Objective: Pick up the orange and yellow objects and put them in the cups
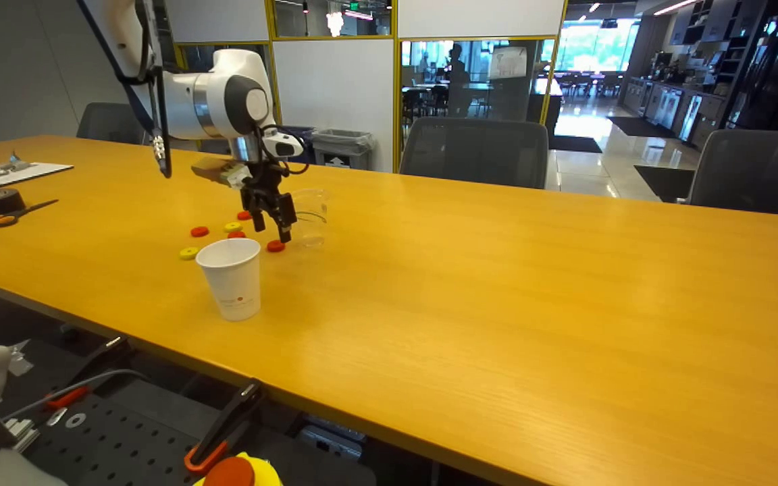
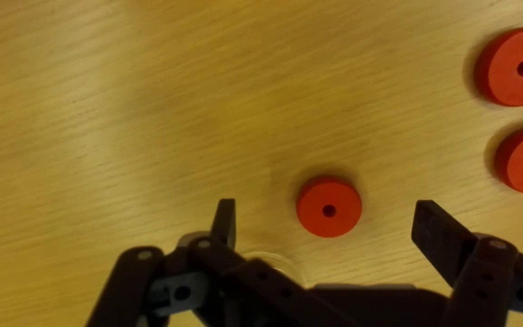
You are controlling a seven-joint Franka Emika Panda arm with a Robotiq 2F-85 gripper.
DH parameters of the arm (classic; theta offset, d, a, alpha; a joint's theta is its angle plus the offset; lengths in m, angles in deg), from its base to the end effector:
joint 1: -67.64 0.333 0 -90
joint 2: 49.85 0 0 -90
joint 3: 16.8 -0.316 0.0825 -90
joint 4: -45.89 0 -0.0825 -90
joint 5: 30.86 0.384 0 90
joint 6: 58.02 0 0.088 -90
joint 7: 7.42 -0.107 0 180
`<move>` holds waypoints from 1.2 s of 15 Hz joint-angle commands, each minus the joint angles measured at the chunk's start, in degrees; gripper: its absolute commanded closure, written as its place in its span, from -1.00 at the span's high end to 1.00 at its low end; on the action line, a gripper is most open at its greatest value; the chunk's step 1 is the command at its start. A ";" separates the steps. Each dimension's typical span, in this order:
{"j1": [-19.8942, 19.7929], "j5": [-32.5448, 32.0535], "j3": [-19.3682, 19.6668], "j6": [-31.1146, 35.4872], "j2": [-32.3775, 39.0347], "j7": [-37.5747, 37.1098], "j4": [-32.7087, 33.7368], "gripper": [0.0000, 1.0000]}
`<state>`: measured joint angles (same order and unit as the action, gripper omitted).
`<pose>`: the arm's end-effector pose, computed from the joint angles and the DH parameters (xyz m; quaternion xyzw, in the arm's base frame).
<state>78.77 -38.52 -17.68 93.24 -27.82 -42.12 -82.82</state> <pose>0.5308 0.1166 0.1940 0.9898 -0.1396 0.0160 0.0252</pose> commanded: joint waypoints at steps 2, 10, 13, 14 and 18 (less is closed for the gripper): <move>0.78 3.16 1.37 0.84 3.64 0.23 3.32 1.00; 0.55 6.83 1.49 1.66 5.07 0.99 4.00 1.00; 0.54 7.38 1.60 1.89 5.18 1.08 3.91 1.00; 0.67 7.33 1.79 2.07 5.26 0.93 3.89 0.50; 0.55 7.68 1.92 2.27 5.25 1.03 3.74 -0.02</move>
<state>78.77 -32.40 -16.44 94.39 -23.25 -42.06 -80.16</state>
